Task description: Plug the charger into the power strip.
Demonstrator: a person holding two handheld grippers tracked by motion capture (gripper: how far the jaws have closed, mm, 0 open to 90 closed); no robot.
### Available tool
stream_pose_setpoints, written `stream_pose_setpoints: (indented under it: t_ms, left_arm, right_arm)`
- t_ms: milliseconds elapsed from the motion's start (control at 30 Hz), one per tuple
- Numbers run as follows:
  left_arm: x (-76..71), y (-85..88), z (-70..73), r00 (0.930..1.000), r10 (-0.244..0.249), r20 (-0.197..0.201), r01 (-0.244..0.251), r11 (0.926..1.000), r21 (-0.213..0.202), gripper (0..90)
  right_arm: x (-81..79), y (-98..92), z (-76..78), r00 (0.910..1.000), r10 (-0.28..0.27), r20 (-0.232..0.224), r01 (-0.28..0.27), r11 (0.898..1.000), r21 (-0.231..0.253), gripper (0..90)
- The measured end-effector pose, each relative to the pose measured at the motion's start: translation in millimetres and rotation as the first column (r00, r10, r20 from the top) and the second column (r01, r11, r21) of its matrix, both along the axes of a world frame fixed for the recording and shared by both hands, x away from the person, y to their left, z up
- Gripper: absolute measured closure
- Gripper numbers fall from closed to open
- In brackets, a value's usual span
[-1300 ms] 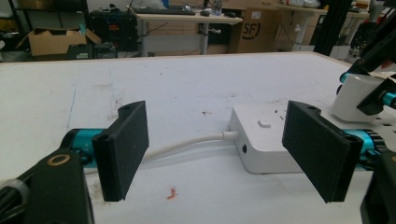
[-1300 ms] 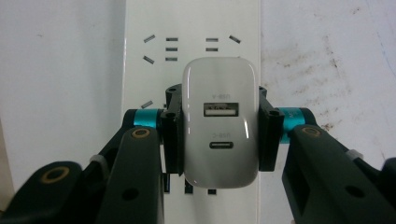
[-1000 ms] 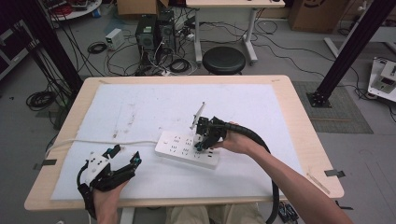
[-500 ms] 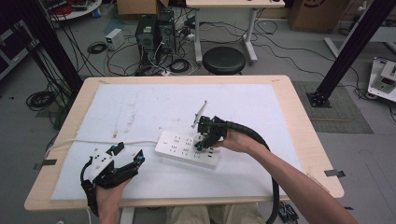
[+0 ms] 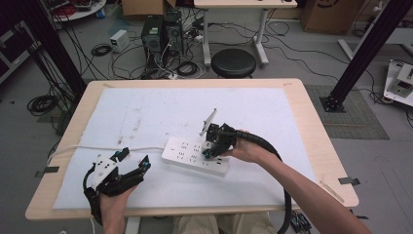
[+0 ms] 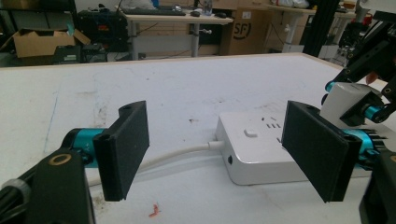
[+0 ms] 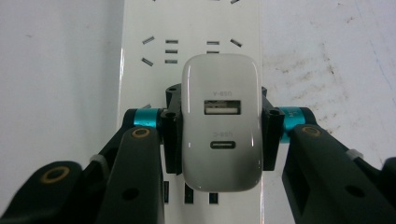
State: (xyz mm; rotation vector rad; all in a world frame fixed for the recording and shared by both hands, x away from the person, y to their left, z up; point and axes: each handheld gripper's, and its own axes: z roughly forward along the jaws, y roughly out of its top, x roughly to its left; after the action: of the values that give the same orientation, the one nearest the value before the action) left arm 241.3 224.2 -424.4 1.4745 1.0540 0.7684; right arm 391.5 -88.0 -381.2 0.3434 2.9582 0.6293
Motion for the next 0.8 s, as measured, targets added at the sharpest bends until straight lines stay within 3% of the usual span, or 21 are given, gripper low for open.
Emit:
stream_pose_setpoints:
  t_ms: [133, 267, 300, 800]
  left_arm:
    - [-0.7, -0.5, -1.2, 1.0000, -0.003, -0.002, 0.003, 1.0000, -0.004, 23.3]
    - [-0.1, 0.2, -0.9, 1.0000, -0.002, 0.000, 0.002, 1.0000, -0.004, 23.3]
    - [-1.0, 1.5, 0.0, 1.0000, 0.000, 0.001, 0.000, 1.0000, -0.002, 23.3]
    - [-6.1, 7.2, -2.3, 0.9997, 0.022, 0.003, -0.022, 0.9997, -0.013, 23.5]
  right_arm:
    - [-6.6, 1.3, -1.4, 0.9990, -0.007, 0.043, 0.007, 1.000, -0.003, 63.8]
    - [-3.3, 0.1, -2.8, 0.9997, -0.016, 0.018, 0.016, 1.000, 0.008, 63.8]
    - [5.2, -1.7, -4.6, 0.9992, -0.018, -0.036, 0.019, 0.999, 0.034, 63.8]
    - [3.6, -1.4, -5.4, 0.9995, -0.017, -0.027, 0.018, 0.999, 0.036, 63.4]
